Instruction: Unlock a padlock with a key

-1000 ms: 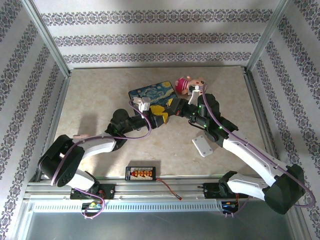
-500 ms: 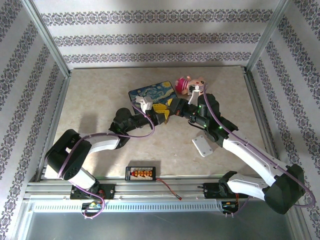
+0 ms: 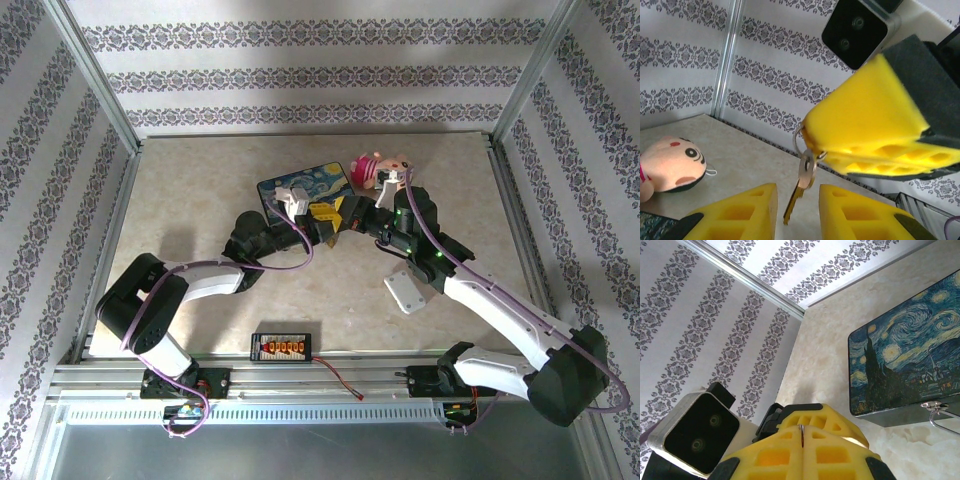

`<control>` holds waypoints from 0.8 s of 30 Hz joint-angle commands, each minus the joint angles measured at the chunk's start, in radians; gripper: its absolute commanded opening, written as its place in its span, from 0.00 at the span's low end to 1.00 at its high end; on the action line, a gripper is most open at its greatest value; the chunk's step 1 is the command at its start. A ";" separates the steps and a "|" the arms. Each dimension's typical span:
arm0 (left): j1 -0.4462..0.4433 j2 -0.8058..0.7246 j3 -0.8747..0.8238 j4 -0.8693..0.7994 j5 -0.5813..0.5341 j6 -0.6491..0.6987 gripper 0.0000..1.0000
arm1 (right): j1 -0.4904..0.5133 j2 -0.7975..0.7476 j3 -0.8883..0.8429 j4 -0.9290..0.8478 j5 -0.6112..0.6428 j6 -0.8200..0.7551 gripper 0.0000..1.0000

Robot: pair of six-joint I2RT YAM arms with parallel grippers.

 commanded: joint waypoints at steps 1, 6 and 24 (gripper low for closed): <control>-0.010 -0.003 0.035 0.009 0.020 0.042 0.26 | 0.004 0.002 0.016 0.036 -0.024 0.013 0.00; -0.010 -0.013 0.044 -0.039 0.015 0.076 0.15 | 0.006 -0.003 0.015 0.037 -0.022 0.014 0.00; -0.009 -0.248 0.092 -0.662 0.085 0.432 0.00 | -0.039 -0.067 0.095 -0.146 -0.108 -0.230 0.26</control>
